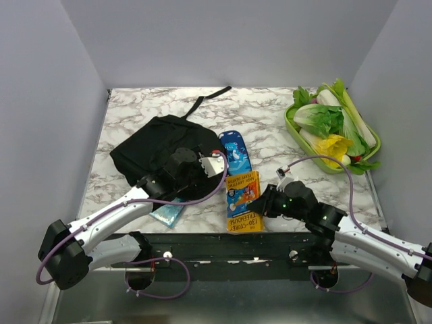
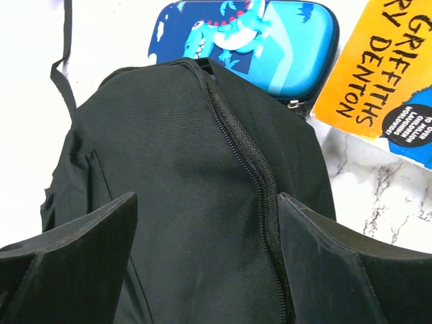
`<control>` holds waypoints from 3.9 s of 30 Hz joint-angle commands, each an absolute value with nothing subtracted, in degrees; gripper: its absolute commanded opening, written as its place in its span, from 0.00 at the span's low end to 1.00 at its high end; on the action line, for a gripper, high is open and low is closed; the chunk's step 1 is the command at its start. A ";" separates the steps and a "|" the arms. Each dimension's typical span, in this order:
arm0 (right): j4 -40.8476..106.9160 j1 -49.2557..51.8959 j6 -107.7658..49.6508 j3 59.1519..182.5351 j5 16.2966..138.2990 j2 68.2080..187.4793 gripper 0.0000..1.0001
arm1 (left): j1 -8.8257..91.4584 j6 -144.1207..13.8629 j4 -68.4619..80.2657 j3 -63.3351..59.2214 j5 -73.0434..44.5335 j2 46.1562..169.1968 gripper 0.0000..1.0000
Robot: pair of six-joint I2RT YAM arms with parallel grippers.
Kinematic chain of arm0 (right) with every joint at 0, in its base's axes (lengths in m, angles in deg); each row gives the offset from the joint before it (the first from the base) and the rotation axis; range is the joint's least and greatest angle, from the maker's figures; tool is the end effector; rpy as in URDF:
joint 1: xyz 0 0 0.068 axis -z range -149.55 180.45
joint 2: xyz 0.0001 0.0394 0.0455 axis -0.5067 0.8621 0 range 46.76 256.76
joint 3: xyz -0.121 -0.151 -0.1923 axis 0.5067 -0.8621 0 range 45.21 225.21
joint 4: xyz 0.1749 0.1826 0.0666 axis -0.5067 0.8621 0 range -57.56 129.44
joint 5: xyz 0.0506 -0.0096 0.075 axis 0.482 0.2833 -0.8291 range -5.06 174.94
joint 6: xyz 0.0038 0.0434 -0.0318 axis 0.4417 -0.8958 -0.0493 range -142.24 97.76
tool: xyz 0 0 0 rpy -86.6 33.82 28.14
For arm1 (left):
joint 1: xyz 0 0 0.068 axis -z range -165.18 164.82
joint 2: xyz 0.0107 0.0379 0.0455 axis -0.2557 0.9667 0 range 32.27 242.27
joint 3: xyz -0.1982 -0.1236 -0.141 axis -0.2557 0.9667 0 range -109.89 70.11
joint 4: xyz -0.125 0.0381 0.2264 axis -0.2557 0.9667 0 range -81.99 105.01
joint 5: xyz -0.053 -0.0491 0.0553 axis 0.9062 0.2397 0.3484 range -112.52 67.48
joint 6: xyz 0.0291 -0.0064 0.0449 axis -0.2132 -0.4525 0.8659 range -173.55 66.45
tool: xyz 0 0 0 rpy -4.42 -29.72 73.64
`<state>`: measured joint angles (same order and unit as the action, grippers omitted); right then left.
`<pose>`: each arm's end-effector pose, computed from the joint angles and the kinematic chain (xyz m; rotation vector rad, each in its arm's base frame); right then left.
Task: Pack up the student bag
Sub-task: Pick up the book from the center of the board, then place the book in the student bag.
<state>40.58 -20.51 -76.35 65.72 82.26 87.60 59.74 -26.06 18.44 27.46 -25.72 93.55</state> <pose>0.1042 0.1310 0.2050 0.0310 2.2858 1.1126 0.1715 -0.1682 0.2704 1.2007 1.6980 -0.1280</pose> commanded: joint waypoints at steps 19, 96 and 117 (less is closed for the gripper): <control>38.86 -20.79 -75.15 74.56 88.80 90.09 0.01 | 59.11 -20.68 19.08 28.55 -22.78 94.23 0.00; 43.78 -20.09 -75.50 127.65 81.34 152.40 0.66 | 47.42 -31.84 22.50 16.15 -28.32 87.99 0.00; 54.76 -20.27 -70.67 137.66 93.20 163.56 0.11 | 47.34 -32.37 23.12 14.57 -25.51 87.11 0.00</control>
